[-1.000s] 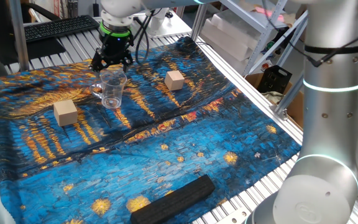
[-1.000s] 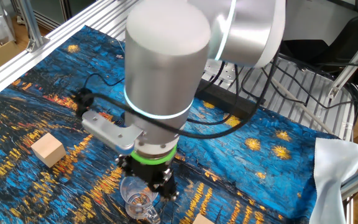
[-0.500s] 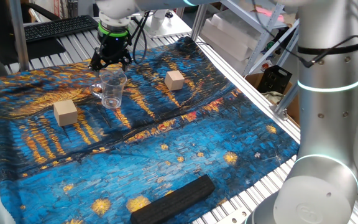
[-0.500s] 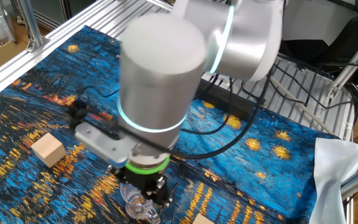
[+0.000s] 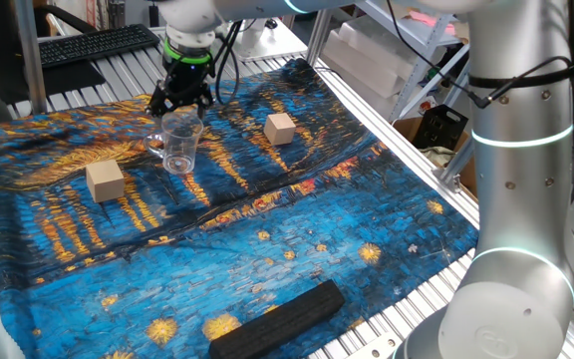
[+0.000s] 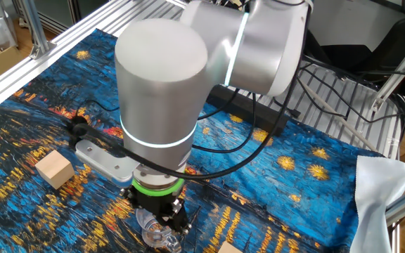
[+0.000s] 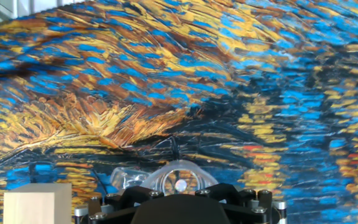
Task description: Pick up the cup
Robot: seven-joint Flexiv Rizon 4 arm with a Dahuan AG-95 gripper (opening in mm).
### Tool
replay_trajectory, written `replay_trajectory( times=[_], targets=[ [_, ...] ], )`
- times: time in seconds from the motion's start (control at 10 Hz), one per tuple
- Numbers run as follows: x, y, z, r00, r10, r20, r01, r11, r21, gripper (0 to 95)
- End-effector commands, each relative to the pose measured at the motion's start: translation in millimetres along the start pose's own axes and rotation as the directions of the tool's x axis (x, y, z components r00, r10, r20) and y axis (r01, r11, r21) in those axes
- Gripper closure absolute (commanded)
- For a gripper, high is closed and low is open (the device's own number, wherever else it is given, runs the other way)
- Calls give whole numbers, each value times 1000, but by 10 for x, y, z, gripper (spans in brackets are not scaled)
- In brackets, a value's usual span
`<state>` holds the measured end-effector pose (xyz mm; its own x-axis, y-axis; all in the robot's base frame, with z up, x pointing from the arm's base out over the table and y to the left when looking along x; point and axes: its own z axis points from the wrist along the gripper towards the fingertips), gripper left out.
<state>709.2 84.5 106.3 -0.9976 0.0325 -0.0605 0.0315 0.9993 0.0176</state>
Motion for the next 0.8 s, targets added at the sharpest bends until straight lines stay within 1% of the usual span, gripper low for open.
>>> replay_trajectory(
  times=[0.1,0.4,0.5,0.6,0.8],
  targets=[
    [46,13,32,1000,1,5,-1,1000,2,0],
    [94,19,62,1000,3,6,-3,1000,-4,0],
    [111,25,68,1000,7,5,-7,1000,-16,190],
    [111,25,68,1000,-5,5,5,999,-35,190],
    [114,24,53,999,-35,7,35,998,-43,570]
  ],
)
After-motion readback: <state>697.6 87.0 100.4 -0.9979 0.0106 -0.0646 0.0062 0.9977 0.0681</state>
